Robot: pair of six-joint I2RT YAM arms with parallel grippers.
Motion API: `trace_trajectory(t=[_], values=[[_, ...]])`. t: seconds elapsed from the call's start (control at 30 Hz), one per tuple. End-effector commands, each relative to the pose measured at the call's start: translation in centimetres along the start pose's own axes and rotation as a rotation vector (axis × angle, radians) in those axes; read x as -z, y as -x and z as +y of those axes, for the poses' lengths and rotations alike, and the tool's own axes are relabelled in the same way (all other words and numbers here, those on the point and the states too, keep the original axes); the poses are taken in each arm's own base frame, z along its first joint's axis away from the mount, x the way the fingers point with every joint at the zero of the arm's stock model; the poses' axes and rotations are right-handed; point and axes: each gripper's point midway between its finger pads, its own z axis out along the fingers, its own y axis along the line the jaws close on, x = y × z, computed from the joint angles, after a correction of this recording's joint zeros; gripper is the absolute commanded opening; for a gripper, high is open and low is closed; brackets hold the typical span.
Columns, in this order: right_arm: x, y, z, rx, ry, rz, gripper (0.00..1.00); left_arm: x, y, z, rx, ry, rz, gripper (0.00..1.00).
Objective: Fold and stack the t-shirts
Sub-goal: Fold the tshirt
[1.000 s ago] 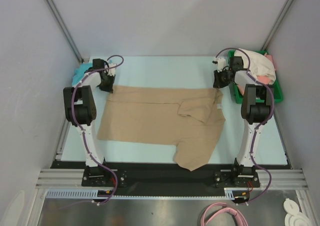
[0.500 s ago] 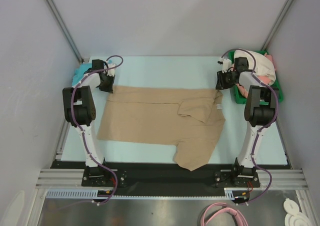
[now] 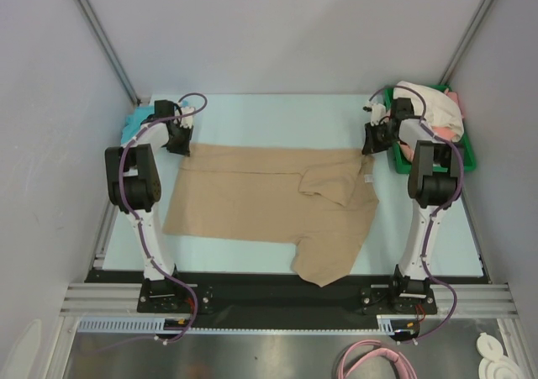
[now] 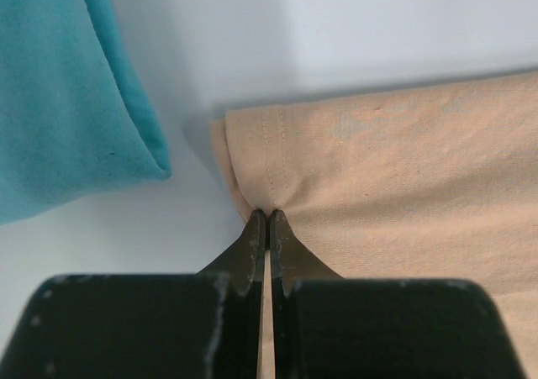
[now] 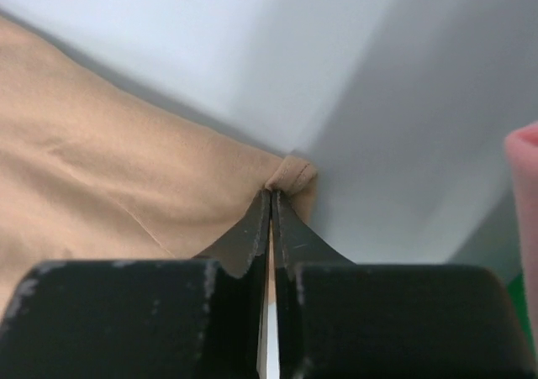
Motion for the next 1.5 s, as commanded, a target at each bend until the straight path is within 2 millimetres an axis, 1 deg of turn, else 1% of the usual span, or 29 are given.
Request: trace_trajectory(t=[0.0, 0.13, 0.27, 0.3, 0.4, 0.43, 0.5, 0.53, 0.6, 0.63, 0.67, 0.7, 0.73, 0.83, 0.87, 0.9, 1.0, 1.1, 1.13, 1.17, 1.2, 1.23, 1.27, 1.3, 1.33, 1.37, 1.4, 1.43, 1.47], values=[[-0.2, 0.9, -0.6, 0.009, -0.010, -0.008, 0.01, 0.5, 0.1, -0.1, 0.016, -0.009, -0.010, 0.00], [-0.5, 1.5, -1.4, 0.019, -0.034, -0.020, 0.00, 0.2, 0.8, 0.4, 0.022, 0.002, -0.014, 0.00], [-0.7, 2.6, -2.0, 0.024, -0.046, -0.031, 0.00, -0.3, 1.3, 0.6, 0.021, 0.003, -0.011, 0.01], [-0.9, 3.1, -2.4, 0.026, -0.048, -0.036, 0.00, -0.4, 1.4, 0.7, 0.021, 0.003, -0.011, 0.00], [-1.3, 3.6, -2.9, 0.024, -0.052, -0.033, 0.00, -1.0, 1.8, 1.0, 0.023, 0.002, -0.006, 0.00], [-1.5, 3.7, -3.0, 0.023, -0.051, -0.032, 0.00, -0.9, 2.5, 1.0, 0.019, 0.002, -0.018, 0.01], [-1.5, 4.0, -3.2, 0.026, -0.054, -0.034, 0.00, -1.5, 2.3, 0.9, 0.025, -0.008, -0.002, 0.01], [-1.6, 4.4, -3.4, 0.028, -0.058, -0.041, 0.00, -1.3, 3.2, 1.1, 0.022, -0.006, -0.019, 0.00], [-1.8, 4.6, -3.6, 0.031, -0.061, -0.041, 0.00, -1.7, 3.3, 1.0, 0.028, -0.013, -0.012, 0.00], [-1.9, 5.0, -3.9, 0.034, -0.064, -0.045, 0.00, -1.5, 4.0, 1.2, 0.027, -0.008, -0.027, 0.00], [-1.9, 5.2, -4.0, 0.036, -0.064, -0.045, 0.00, -1.6, 4.1, 1.2, 0.026, -0.007, -0.025, 0.00], [-2.0, 5.4, -4.1, 0.037, -0.065, -0.047, 0.00, -2.1, 4.0, 1.1, 0.025, -0.006, -0.016, 0.00], [-1.7, 6.3, -4.3, 0.044, -0.072, -0.061, 0.00, -1.9, 4.9, 1.2, 0.019, -0.001, -0.031, 0.00], [-2.2, 6.5, -4.7, 0.041, -0.074, -0.057, 0.00, -2.2, 5.4, 1.2, 0.011, 0.003, -0.028, 0.01], [-2.1, 7.2, -4.9, 0.047, -0.079, -0.072, 0.00, -2.3, 5.4, 1.2, 0.009, 0.003, -0.025, 0.00], [-2.2, 7.3, -4.9, 0.046, -0.080, -0.074, 0.00, -2.3, 5.6, 1.1, 0.006, 0.005, -0.028, 0.00], [-2.2, 8.1, -5.1, 0.050, -0.085, -0.091, 0.00, -1.9, 6.4, 1.5, -0.001, 0.040, -0.055, 0.00], [-1.6, 9.0, -5.1, 0.059, -0.092, -0.114, 0.00, -0.6, 7.2, 1.4, -0.011, 0.050, -0.092, 0.00], [-1.2, 9.3, -5.0, 0.063, -0.094, -0.125, 0.00, -0.4, 6.9, 1.0, -0.013, 0.038, -0.088, 0.00], [-0.9, 9.6, -4.8, 0.066, -0.094, -0.134, 0.00, 1.4, 8.2, 0.9, -0.019, 0.040, -0.142, 0.00], [0.0, 10.2, -4.4, 0.074, -0.091, -0.151, 0.00, 1.6, 7.7, 0.4, -0.021, 0.033, -0.140, 0.00], [0.5, 10.5, -4.2, 0.081, -0.086, -0.162, 0.00, 2.3, 8.2, 0.2, -0.027, 0.038, -0.170, 0.02], [1.1, 10.7, -3.8, 0.086, -0.080, -0.171, 0.00, 4.5, 9.4, -0.1, -0.038, 0.046, -0.214, 0.11], [2.1, 11.2, -3.3, 0.091, -0.078, -0.189, 0.08, 5.4, 9.6, -0.5, -0.047, 0.051, -0.228, 0.33], [3.6, 11.4, -2.2, 0.099, -0.070, -0.218, 0.22, 5.9, 9.1, -1.0, -0.053, 0.055, -0.234, 0.38], [4.8, 11.8, -1.4, 0.114, -0.066, -0.247, 0.50, 6.9, 9.3, -1.4, -0.071, 0.066, -0.254, 0.44], [5.7, 11.7, -0.8, 0.122, -0.066, -0.266, 0.65, 9.1, 9.1, -2.5, -0.091, 0.071, -0.286, 0.51], [8.4, 12.5, 0.3, 0.160, -0.100, -0.335, 0.78, 10.4, 9.8, -2.8, -0.105, 0.088, -0.338, 0.62], [9.2, 12.6, 1.0, 0.172, -0.117, -0.360, 0.99, 11.5, 9.7, -2.7, -0.110, 0.108, -0.362, 0.74]])
